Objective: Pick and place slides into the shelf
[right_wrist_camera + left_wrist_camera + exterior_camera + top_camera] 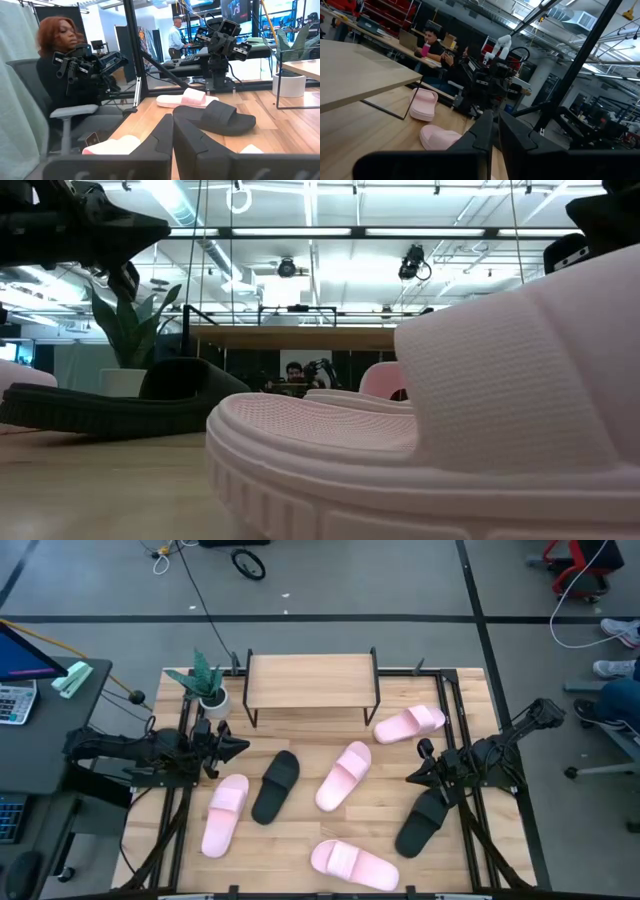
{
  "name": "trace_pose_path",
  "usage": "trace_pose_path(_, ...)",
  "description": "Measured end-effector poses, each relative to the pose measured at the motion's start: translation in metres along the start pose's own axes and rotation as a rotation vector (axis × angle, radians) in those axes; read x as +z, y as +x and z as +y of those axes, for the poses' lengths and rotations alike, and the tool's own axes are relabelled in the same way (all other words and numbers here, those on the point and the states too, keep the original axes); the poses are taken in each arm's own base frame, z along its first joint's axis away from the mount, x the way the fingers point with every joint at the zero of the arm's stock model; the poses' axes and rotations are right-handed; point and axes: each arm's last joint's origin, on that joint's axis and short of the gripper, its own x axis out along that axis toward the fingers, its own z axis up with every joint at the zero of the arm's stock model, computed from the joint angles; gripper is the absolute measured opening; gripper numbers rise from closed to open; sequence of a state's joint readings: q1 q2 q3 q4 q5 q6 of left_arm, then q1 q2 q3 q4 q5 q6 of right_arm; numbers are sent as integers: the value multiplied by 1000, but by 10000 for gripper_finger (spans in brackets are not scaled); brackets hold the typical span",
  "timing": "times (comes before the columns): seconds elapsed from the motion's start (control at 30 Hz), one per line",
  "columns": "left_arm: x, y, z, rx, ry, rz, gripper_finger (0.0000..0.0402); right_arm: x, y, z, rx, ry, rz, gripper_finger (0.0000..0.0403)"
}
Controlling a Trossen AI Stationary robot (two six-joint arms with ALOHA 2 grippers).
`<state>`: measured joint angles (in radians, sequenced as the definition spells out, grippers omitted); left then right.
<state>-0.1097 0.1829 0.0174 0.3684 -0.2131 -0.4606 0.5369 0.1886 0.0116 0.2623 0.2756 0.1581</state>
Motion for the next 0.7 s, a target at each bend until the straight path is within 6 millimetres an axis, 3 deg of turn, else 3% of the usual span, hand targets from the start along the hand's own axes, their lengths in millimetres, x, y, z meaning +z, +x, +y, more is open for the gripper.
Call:
trace_pose_path(0.33, 0, 0, 0, 0, 0, 0, 23, 0, 0, 0, 0, 0, 0, 14)
trace_pose_path(0.7, 0, 0, 0, 0, 0, 0, 35, 0, 0, 0, 0, 0, 0, 14)
